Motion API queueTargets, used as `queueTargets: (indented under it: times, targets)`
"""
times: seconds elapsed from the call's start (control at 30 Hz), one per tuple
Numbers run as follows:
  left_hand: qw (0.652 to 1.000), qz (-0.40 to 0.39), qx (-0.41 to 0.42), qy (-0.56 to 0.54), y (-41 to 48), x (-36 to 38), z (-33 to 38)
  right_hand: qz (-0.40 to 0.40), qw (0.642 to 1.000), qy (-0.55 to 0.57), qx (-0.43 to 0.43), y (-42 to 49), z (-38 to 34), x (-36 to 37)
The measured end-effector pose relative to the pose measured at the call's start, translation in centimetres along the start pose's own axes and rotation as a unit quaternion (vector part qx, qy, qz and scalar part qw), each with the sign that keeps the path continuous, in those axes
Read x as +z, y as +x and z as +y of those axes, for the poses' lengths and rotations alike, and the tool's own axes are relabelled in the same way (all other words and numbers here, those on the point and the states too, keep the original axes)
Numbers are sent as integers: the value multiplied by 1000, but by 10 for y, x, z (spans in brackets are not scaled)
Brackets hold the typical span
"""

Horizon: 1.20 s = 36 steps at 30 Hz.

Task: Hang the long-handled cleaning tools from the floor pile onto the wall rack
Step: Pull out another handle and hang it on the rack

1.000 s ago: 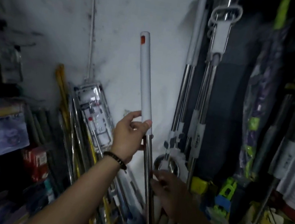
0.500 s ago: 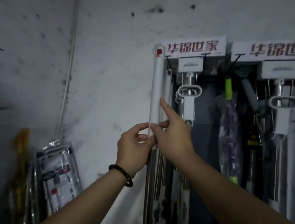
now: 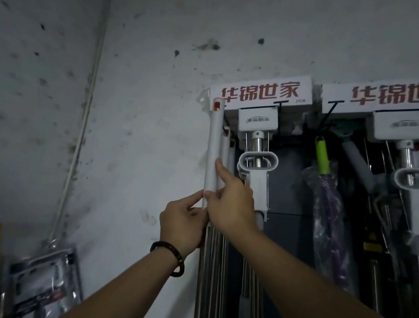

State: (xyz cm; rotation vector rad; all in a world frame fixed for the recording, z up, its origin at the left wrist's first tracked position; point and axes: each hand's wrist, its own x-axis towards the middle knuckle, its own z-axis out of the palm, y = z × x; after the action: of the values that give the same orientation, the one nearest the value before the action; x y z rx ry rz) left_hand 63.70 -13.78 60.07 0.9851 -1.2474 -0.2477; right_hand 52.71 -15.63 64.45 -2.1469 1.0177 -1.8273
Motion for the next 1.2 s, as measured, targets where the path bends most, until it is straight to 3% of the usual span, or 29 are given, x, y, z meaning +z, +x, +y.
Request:
queueTargets:
  times: [0.43,0.77,0.93,1.2]
  targets:
    - [998,28,-47,-20,43,44,-46,-14,999,-29,13,42,51,15]
    - [996,4,-83,-8,66,55,-70,-49,995,-86,15,53,73,25]
    - [997,-19,-48,51,66,50,-78,-106,984,-144,20,47,80,28]
    - [982,-96,-22,163,0,24,-89,-151,987,-60,9,-24,102,17]
